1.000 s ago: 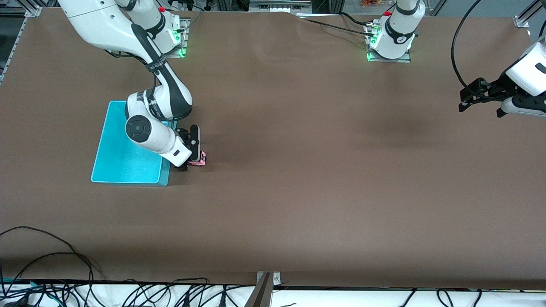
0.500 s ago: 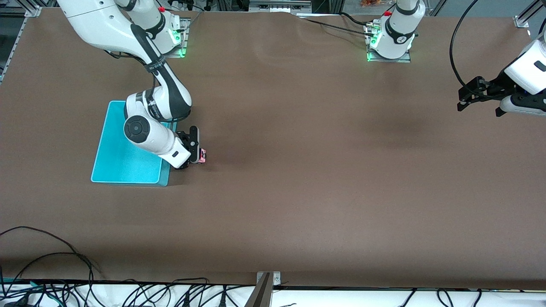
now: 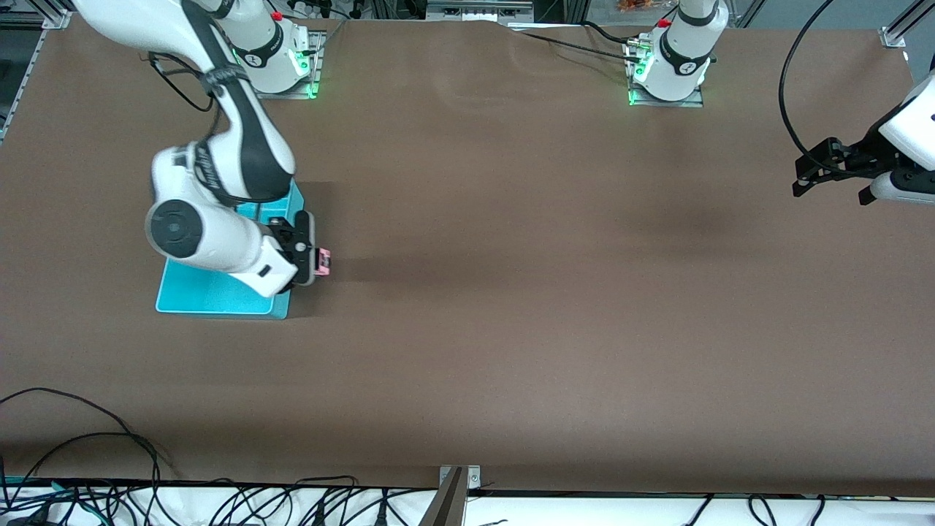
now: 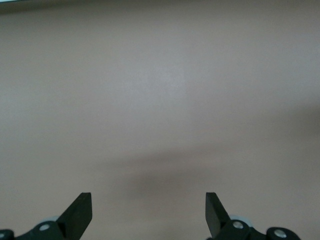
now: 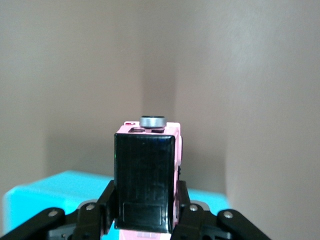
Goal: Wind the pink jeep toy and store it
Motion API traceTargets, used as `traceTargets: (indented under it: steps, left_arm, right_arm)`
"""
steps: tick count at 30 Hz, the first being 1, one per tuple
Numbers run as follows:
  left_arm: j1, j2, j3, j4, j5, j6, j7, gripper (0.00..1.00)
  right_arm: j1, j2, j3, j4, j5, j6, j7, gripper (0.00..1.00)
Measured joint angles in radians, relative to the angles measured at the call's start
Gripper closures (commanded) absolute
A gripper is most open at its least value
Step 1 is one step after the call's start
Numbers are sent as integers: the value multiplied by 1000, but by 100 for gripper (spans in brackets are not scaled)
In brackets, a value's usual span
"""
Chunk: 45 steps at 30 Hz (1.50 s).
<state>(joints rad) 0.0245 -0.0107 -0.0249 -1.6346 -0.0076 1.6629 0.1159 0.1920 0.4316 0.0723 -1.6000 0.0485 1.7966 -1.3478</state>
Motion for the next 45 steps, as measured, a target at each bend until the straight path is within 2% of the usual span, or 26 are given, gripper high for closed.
traceTargets:
  steps: [3, 8, 13, 17, 20, 24, 27, 31, 36, 45]
  left_arm:
    - [0, 5, 0, 12, 0, -6, -1, 0]
    - [0, 7, -2, 18, 0, -12, -3, 0]
    - [0, 7, -2, 20, 0, -14, -5, 0]
    - [-2, 7, -4, 20, 0, -21, -5, 0]
    - [-2, 7, -4, 21, 0, -21, -6, 0]
    - [-1, 7, -4, 32, 0, -21, -6, 0]
    - [-2, 7, -5, 44, 0, -24, -6, 0]
    - [-2, 7, -4, 54, 0, -42, -7, 0]
    - [1, 7, -1, 56, 0, -58, -7, 0]
    - [1, 7, -2, 62, 0, -78, -8, 0]
  right_arm:
    - [-11, -13, -28, 73, 0, -144, -7, 76]
    - [-23, -57, -80, 123, 0, -301, -31, 76]
    - [-25, -105, -150, 106, 0, -376, -115, 76]
    - [-28, -143, -216, 23, 0, -371, -187, 76]
    - [-32, -178, -260, -89, 0, -308, -238, 76]
    - [-35, -232, -296, -274, 1, -156, -295, 76]
    - [-36, -272, -305, -423, 1, -23, -328, 76]
    - [-32, -297, -304, -562, 1, 126, -358, 76]
    - [-29, -293, -301, -658, 1, 261, -365, 76]
    - [-29, -251, -299, -729, 4, 407, -387, 73]
